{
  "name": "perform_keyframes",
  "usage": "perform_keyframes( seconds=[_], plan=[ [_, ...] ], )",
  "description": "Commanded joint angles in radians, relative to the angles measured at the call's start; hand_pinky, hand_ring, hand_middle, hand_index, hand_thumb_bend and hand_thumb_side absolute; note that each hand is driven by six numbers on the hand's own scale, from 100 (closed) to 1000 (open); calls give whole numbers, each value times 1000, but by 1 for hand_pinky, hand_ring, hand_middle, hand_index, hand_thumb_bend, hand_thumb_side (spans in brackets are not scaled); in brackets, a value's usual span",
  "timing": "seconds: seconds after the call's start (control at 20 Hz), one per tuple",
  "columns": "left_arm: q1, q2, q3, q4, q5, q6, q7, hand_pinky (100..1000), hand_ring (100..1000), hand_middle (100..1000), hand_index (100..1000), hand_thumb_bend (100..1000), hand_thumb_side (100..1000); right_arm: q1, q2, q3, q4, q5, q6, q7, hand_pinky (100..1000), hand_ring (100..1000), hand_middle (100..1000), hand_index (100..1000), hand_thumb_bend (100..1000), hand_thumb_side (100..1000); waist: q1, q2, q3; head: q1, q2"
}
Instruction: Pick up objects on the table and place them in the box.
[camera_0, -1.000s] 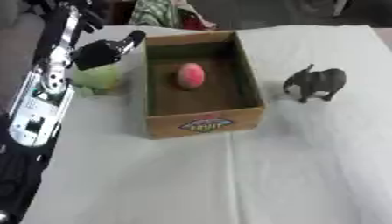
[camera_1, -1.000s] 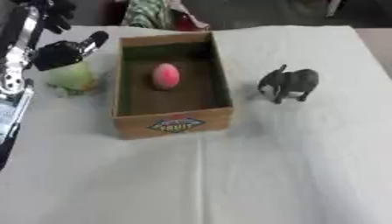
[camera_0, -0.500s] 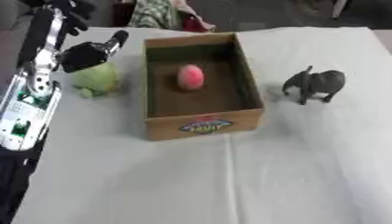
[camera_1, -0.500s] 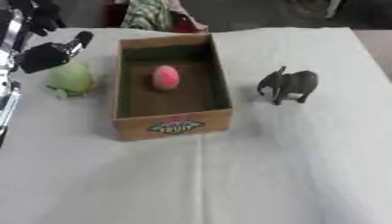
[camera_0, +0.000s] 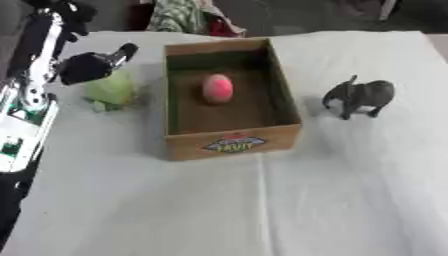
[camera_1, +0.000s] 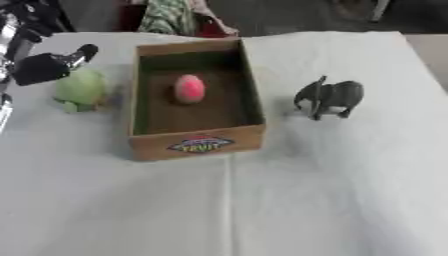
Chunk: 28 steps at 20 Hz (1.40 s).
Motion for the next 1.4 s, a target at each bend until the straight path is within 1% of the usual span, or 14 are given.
perform_keyframes(
  seconds=[0.05,0.2,0.4,0.55,0.6,0.75,0.95,1.15,1.4],
  plan=[
    [-11,56,11,32,-19,3,-34,691,681,703,799,607,381,-8,-30,-13,-9,1,-1,-3,614,676,707,797,160,100,0,-19,-1,-1,-11],
    [-21,69,13,81,-29,1,-60,690,677,697,799,607,371,-8,-30,-12,-9,1,-1,-2,614,676,707,797,160,100,0,-21,-2,-2,-11],
    [-41,79,0,150,-38,-5,-90,692,677,695,802,635,368,-9,-30,-10,-9,1,-1,0,614,677,707,798,158,100,0,-22,-2,0,-10],
    [-59,77,-10,196,-49,-11,-105,695,684,702,808,674,387,-9,-30,-10,-9,0,-1,1,614,677,707,798,157,100,-1,-23,-4,0,-11],
    [-64,76,-13,209,-53,-14,-110,695,684,702,808,674,387,-9,-30,-9,-9,0,-1,1,614,677,707,798,157,100,-1,-24,-5,1,-11],
    [-81,73,-24,243,-73,-20,-121,702,691,710,813,717,432,-9,-29,-9,-8,0,-1,1,614,677,707,798,156,100,-2,-24,-7,2,-11],
    [-97,68,-34,274,-108,-28,-135,711,700,722,822,764,467,-9,-29,-9,-8,0,-1,2,614,677,707,798,155,100,-2,-24,-8,2,-11],
    [-104,66,-41,296,-142,-34,-171,719,707,737,839,790,481,-10,-28,-8,-8,0,-1,2,614,677,707,798,155,100,-2,-24,-10,3,-11],
    [-110,62,-39,317,-181,-29,-200,719,707,738,843,775,470,-8,-28,-9,-8,0,-1,1,614,677,707,798,154,100,-1,-24,-11,4,-11]
  ],
)
